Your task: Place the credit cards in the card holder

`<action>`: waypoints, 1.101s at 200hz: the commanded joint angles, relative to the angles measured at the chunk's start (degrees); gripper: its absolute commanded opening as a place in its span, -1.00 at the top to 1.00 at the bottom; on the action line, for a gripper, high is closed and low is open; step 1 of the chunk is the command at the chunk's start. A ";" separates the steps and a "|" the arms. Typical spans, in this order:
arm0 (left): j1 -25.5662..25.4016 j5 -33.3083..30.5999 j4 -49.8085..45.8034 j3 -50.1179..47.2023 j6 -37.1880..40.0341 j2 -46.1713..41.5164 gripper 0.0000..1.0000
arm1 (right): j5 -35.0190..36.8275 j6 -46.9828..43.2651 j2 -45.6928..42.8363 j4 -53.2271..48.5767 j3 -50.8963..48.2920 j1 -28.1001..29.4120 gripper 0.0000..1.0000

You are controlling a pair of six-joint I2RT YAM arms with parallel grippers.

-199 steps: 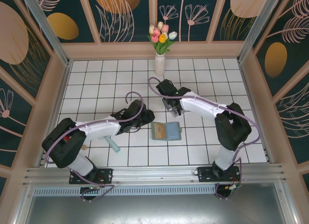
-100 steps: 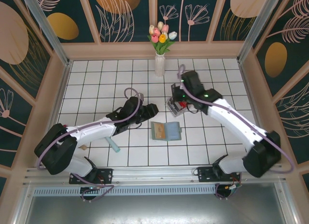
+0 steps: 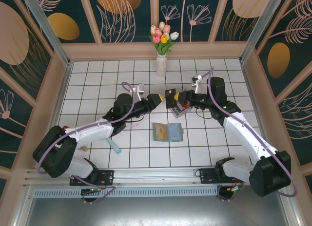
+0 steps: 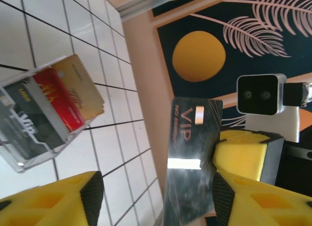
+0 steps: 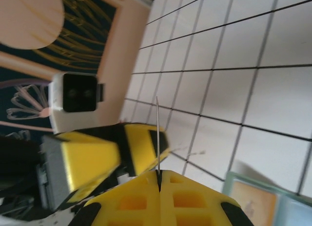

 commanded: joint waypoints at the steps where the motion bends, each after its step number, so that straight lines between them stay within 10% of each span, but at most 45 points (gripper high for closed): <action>1: 0.22 4.93 7.35 0.67 -1.93 1.76 -0.12 | -6.22 3.10 -0.71 5.83 -1.56 -0.52 0.92; 124: 0.20 6.05 11.43 -0.66 -3.38 2.30 1.00 | -7.31 4.06 1.80 7.73 -4.96 -1.87 0.82; 175: 0.03 2.25 -0.44 -1.72 1.36 1.86 1.00 | 7.77 -2.70 0.64 -5.52 -8.05 -2.93 0.10; 220: -5.09 -6.37 -7.30 -4.87 2.92 3.71 1.00 | 17.47 -1.93 1.75 -5.56 -18.28 -2.85 0.10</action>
